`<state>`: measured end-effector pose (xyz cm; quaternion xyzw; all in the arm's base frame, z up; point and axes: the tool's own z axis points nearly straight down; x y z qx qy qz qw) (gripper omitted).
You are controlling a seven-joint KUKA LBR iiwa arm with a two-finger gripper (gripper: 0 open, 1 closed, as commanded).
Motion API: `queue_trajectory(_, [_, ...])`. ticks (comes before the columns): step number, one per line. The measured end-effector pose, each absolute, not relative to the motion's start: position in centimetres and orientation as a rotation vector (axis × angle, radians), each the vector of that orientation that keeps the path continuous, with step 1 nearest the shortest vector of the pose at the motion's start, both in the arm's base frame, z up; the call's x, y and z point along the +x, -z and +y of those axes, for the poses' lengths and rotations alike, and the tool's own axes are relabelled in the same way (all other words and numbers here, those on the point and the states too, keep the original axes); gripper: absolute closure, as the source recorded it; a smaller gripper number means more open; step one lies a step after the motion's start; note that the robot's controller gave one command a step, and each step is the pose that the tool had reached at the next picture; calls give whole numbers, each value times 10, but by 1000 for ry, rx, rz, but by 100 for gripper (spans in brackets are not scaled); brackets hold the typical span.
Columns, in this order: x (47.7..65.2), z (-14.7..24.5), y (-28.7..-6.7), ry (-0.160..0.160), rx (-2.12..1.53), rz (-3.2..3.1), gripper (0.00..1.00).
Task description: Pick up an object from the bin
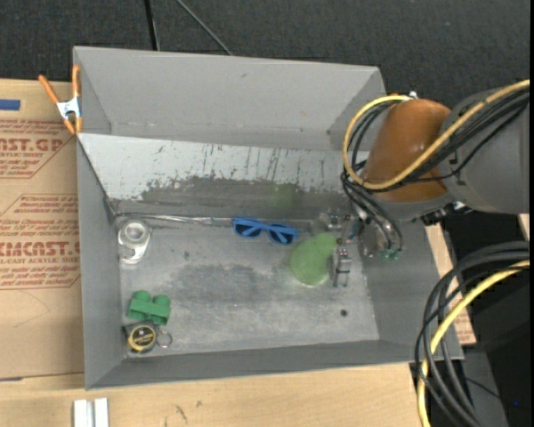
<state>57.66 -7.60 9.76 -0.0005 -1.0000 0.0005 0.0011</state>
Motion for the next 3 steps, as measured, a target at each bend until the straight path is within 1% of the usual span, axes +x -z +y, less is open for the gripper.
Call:
queue_trajectory(1, [579, -74, -98, 0, 180, -3146, 100])
queue_trajectory(2, [596, -79, -131, -3, 195, -3150, 100])
queue_trajectory(3, [587, -46, -222, -1, 236, -3144, 100])
